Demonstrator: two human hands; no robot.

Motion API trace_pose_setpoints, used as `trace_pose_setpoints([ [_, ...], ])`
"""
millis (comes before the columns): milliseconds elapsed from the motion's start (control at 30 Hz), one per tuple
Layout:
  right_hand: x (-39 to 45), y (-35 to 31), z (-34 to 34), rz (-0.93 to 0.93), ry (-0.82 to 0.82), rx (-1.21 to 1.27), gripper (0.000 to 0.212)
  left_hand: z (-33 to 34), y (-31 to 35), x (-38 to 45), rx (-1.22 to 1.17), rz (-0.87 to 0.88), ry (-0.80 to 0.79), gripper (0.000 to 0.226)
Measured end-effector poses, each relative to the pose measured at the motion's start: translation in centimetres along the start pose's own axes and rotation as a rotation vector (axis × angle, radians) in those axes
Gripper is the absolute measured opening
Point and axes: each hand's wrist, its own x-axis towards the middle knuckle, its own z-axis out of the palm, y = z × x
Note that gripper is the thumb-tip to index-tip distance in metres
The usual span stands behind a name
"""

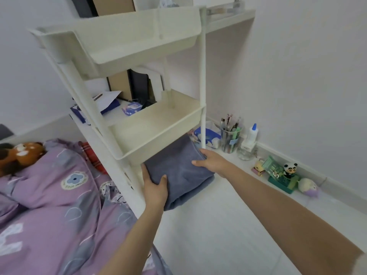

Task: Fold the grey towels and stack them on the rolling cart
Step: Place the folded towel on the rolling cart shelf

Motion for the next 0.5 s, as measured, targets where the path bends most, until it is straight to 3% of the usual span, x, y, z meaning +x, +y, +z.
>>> trace_pose_setpoints([
  [233,6.1,1.6,0.7,-0.141,0.105,-0.272,0.068,2.7,-1.6,3.1,0.129,-0.152,0.139,0.075],
  [433,7.5,2.7,2.0,-0.216,0.136,-0.531,0.066,3.5,-2.1,4.6,0.353,-0.283,0.137,0.071],
  [500,7.6,3.0,2.5,-0.228,0.139,-0.66,0.06,3.1,-2.5,5.0,0.422,-0.226,0.122,0.066],
])
